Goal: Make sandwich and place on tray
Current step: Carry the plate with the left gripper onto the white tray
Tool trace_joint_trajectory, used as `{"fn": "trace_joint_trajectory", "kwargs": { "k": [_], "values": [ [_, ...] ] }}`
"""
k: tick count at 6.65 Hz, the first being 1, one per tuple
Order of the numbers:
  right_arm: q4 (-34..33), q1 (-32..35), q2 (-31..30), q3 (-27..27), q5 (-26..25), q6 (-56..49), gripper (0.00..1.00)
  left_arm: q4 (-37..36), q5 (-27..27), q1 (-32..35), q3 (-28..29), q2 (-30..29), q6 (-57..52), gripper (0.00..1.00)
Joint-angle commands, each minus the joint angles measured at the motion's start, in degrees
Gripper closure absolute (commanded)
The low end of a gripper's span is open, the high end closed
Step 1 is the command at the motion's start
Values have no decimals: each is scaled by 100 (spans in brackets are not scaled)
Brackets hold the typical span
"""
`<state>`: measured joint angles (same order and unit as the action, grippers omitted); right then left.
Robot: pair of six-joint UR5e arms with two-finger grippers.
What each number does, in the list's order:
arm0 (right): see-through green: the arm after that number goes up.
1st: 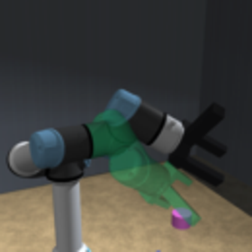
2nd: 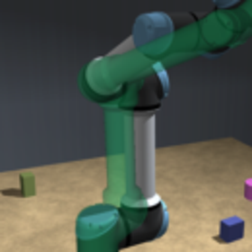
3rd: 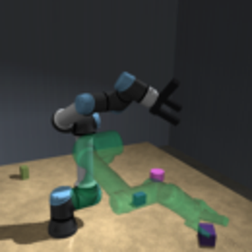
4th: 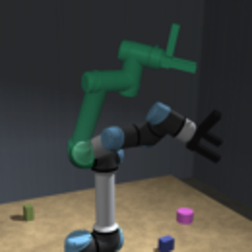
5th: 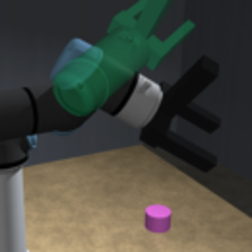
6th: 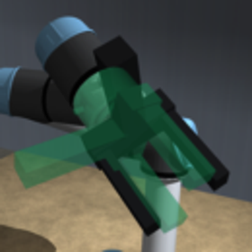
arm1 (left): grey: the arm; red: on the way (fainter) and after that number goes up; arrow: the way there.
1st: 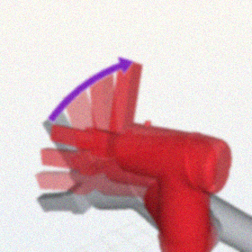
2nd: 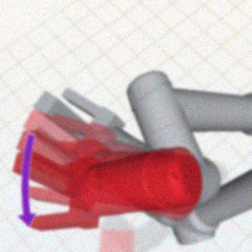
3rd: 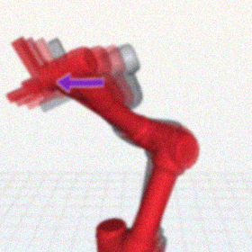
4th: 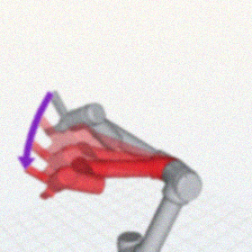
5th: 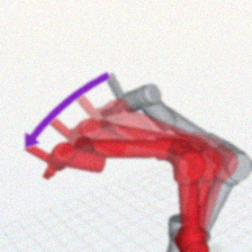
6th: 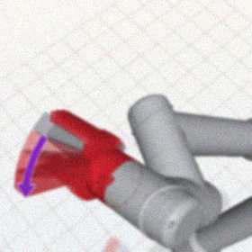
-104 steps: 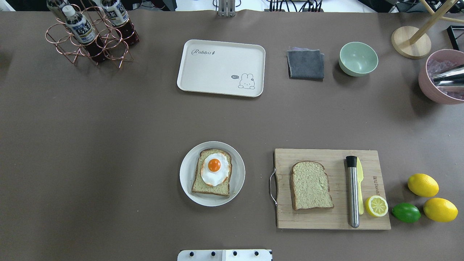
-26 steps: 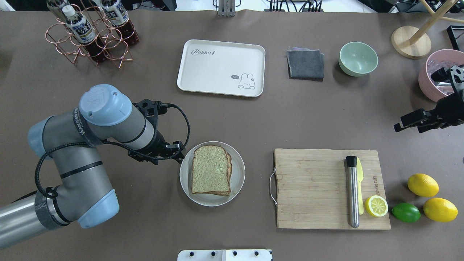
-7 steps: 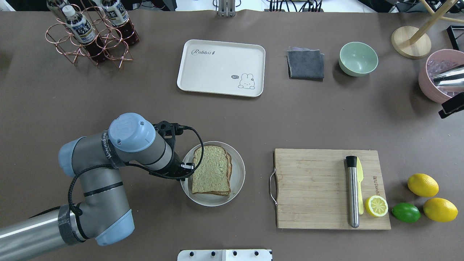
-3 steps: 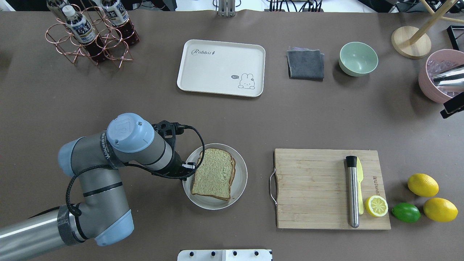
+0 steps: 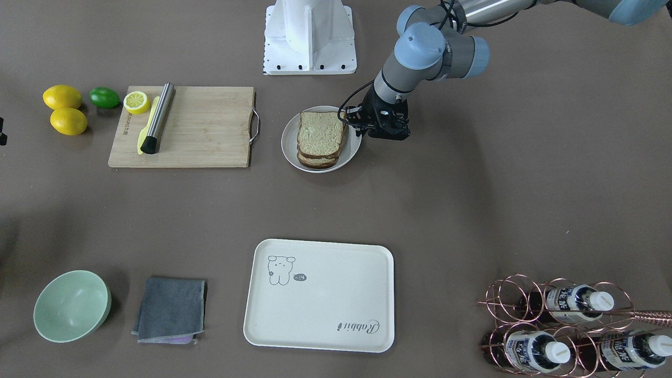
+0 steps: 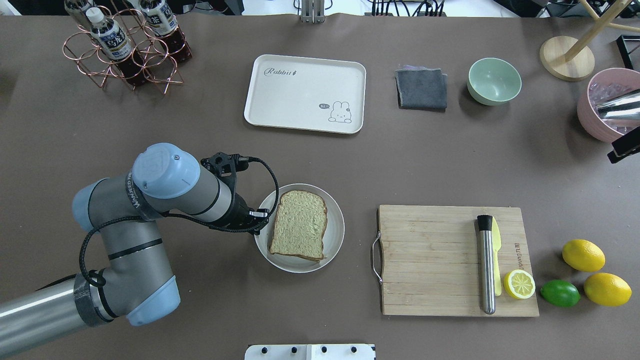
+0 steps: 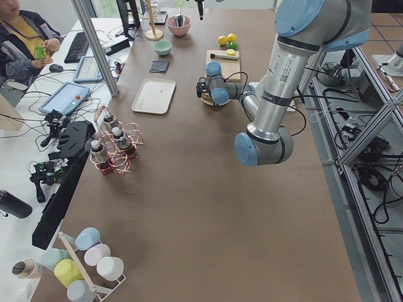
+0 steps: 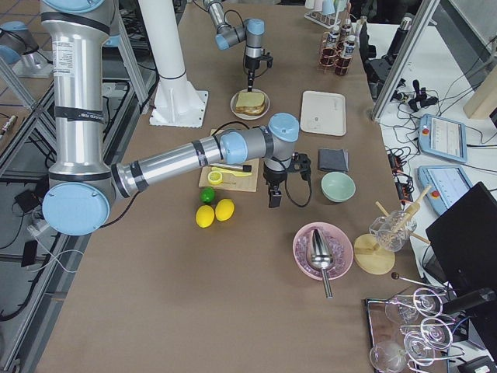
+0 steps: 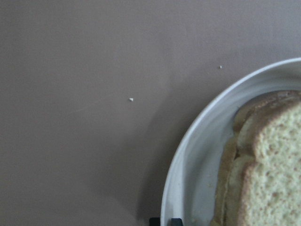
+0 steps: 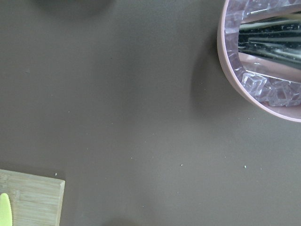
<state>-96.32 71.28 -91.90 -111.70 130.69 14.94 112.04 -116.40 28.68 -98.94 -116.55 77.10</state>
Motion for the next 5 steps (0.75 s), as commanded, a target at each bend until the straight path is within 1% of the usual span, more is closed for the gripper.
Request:
{"fn": "trace_joint_trajectory", "kwargs": {
  "k": [1, 2, 3, 4, 5],
  "values": [
    [-1, 0, -21, -36, 0, 0, 0, 325, -223, 504, 198, -61, -11, 100],
    [-1, 0, -29, -45, 9, 0, 0, 719, -564, 846, 618, -235, -11, 100],
    [-1, -9, -21, -36, 9, 9, 0, 827, -933, 1215, 1083, -568, -37, 100],
    [-1, -9, -21, -36, 9, 9, 0, 794, -1241, 1576, 1758, -1102, -72, 100],
    [-1, -9, -3, -36, 17, 9, 0, 793, -1244, 1753, 2504, -1629, -142, 100]
  ]
}}
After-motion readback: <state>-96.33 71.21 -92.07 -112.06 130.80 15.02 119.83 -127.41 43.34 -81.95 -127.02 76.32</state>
